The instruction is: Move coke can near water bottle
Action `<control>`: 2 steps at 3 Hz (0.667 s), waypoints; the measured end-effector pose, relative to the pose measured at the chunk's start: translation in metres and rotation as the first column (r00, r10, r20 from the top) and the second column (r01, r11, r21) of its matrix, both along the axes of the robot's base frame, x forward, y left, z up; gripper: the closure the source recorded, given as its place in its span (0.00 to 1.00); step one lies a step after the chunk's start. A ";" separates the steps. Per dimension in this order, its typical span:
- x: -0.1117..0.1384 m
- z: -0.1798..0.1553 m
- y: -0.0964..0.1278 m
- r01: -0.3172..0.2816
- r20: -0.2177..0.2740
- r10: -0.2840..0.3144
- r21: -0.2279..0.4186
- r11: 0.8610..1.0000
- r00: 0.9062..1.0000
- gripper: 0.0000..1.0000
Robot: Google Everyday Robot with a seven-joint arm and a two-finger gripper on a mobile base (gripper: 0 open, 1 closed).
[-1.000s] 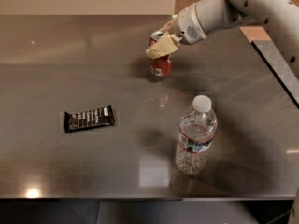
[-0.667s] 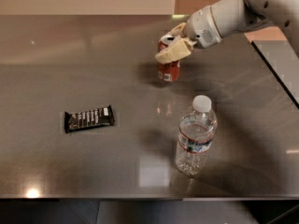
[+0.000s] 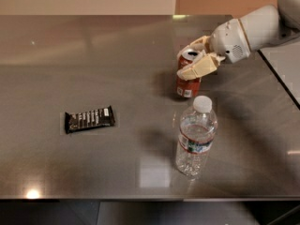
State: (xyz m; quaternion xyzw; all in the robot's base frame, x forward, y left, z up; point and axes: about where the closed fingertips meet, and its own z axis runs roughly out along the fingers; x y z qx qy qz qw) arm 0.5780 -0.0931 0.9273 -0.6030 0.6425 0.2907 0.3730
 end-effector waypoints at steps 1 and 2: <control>-0.025 0.004 -0.022 -0.001 0.008 0.001 0.007 1.000 1.000 1.00; -0.049 0.011 -0.036 0.004 0.013 -0.004 0.010 1.000 1.000 1.00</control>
Offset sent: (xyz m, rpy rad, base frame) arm -0.0785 -0.0604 0.0203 0.0118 -0.0199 -0.0207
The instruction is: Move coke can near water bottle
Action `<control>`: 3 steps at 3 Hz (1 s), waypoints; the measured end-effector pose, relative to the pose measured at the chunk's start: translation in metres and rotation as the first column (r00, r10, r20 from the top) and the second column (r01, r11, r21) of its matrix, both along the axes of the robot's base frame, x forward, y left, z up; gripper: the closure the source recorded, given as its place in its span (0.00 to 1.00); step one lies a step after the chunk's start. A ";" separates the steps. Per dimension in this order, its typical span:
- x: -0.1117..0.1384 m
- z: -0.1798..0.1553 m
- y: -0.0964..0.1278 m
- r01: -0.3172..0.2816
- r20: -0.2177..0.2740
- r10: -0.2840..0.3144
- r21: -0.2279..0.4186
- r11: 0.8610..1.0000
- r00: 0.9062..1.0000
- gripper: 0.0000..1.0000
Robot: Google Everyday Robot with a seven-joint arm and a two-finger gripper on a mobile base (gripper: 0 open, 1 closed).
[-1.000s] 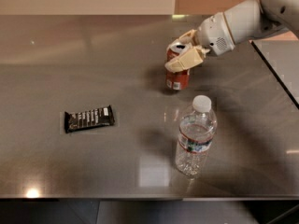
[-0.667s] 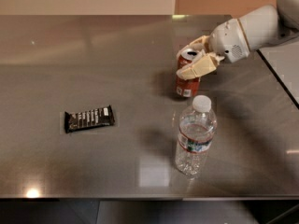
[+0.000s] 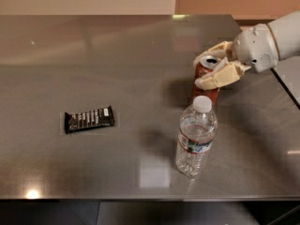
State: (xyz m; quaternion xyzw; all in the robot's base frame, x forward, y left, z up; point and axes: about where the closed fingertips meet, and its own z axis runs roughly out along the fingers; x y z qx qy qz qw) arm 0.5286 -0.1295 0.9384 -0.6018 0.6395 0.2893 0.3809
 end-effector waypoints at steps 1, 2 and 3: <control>-0.025 0.000 -0.014 0.004 -0.006 -0.004 0.000 1.000 1.000 1.00; -0.048 -0.004 -0.023 -0.022 -0.004 0.022 0.002 1.000 1.000 1.00; -0.072 -0.008 -0.025 -0.064 0.005 0.064 0.014 0.998 0.998 1.00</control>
Offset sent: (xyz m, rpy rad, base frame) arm -0.0784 -0.0388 -0.0094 0.0034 -0.0005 0.0487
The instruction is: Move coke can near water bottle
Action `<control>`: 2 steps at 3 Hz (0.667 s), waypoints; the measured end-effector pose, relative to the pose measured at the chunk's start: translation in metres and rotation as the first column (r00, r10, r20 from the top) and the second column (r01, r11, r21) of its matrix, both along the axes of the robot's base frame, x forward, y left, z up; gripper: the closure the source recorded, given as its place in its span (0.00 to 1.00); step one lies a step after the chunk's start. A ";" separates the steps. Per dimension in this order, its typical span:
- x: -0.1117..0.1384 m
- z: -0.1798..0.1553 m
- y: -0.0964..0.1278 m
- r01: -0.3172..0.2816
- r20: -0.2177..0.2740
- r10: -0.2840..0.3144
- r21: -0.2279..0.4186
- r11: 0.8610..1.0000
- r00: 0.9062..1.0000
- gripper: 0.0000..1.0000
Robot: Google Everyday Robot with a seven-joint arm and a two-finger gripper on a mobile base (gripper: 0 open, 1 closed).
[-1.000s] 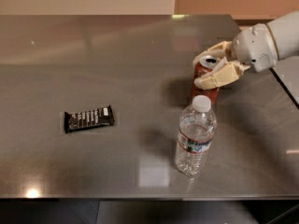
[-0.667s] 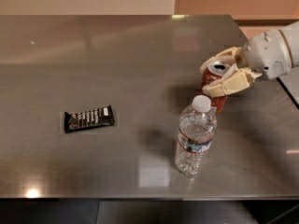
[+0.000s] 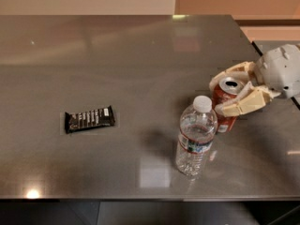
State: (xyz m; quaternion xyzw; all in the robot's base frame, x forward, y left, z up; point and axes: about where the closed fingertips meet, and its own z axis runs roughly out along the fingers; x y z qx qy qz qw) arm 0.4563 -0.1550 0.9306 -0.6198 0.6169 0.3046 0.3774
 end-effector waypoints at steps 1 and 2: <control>-0.017 -0.004 0.004 -0.046 0.010 0.046 0.012 0.999 0.999 1.00; -0.029 -0.013 0.011 -0.109 0.021 0.108 0.022 0.994 0.994 1.00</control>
Offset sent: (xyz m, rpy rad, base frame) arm -0.0453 0.0141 -0.0255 0.0348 -0.0280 0.1841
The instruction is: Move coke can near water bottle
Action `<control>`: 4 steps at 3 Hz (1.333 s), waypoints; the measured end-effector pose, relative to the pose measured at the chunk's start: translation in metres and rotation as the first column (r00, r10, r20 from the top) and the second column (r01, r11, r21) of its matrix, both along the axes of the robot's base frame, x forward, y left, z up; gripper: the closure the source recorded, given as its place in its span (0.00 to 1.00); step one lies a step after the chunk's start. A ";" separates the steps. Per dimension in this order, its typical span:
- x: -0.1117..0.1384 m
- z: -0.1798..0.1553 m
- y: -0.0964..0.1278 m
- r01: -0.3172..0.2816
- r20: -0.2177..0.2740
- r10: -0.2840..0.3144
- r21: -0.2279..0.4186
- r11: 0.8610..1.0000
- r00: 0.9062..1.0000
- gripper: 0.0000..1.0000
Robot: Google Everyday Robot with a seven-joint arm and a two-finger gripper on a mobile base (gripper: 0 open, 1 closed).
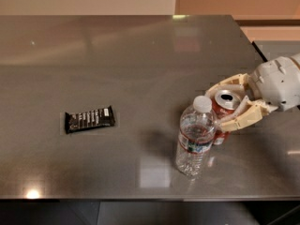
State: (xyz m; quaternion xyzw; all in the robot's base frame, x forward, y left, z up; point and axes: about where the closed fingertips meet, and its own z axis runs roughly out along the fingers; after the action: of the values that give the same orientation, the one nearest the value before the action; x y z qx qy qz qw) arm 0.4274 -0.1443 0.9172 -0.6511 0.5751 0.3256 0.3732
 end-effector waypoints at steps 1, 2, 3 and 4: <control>-0.007 -0.008 0.006 -0.066 0.015 0.066 -0.003 0.998 0.998 0.83; -0.009 -0.017 0.008 -0.098 0.026 0.099 -0.024 0.995 0.995 0.62; -0.006 -0.021 0.005 -0.110 0.039 0.112 -0.048 0.993 0.993 0.38; -0.002 -0.022 0.002 -0.128 0.047 0.131 -0.069 0.989 0.990 0.15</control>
Offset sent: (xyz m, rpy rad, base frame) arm -0.0132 0.0051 -0.0292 -0.0525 -0.0357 0.1438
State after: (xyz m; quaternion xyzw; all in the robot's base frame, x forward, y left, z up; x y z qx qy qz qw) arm 0.4254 -0.1419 0.8957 -0.7070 0.5323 0.3135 0.3443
